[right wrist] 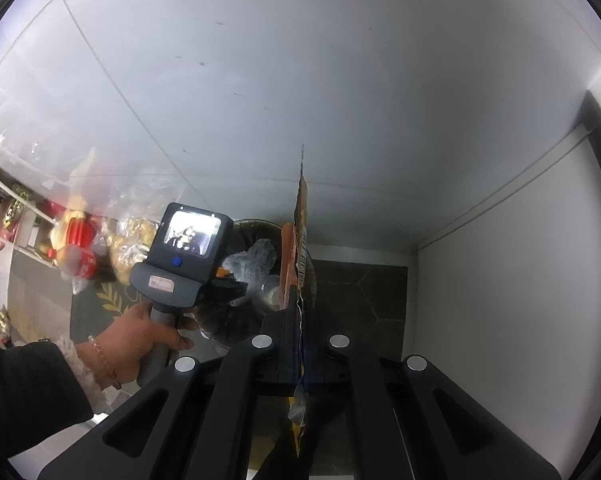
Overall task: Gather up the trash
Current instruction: 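Open the left gripper to drop the orange card into the bin, then lower the snack packet over the bin and open the right gripper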
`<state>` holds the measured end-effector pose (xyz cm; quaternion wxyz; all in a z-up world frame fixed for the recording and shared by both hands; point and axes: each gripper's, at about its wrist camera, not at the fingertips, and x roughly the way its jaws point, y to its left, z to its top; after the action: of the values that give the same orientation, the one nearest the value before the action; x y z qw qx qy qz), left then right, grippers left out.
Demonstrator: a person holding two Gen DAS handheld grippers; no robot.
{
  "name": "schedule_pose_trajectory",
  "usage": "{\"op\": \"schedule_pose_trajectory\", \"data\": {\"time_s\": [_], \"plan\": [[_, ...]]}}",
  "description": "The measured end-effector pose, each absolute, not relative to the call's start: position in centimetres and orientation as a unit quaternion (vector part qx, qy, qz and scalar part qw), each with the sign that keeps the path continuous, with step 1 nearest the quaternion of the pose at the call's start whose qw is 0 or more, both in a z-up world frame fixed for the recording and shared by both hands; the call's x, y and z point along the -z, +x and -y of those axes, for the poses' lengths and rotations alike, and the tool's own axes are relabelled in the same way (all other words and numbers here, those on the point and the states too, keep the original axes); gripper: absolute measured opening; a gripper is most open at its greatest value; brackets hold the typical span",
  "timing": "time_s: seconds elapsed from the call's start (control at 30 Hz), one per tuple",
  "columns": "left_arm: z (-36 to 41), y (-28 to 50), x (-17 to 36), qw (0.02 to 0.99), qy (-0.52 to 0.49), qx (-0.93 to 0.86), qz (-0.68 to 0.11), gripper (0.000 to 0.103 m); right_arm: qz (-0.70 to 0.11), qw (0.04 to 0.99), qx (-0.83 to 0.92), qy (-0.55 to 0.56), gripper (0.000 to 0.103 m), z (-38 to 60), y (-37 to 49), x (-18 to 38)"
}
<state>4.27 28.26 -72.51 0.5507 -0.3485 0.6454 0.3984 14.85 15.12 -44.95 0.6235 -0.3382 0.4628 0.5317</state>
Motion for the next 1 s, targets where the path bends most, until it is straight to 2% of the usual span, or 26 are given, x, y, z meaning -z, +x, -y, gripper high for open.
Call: {"op": "schedule_pose_trajectory", "data": {"time_s": [0.2,0.6,1.0], "plan": [[-28.3,4.7,72.4,0.551,-0.342,-0.399,-0.648,0.07,-0.466,0.627,-0.529,-0.333,0.0,-15.2,14.6,45.5],[-27.8,4.8,70.8,0.562,-0.328,-0.407,-0.641,0.07,-0.479,0.624,-0.519,-0.335,0.0,-15.0,15.1,47.0],[-26.8,3.8,65.4,0.572,-0.341,-0.422,-0.615,0.075,-0.526,0.594,-0.502,-0.344,0.0,-15.8,15.1,52.8]]}}
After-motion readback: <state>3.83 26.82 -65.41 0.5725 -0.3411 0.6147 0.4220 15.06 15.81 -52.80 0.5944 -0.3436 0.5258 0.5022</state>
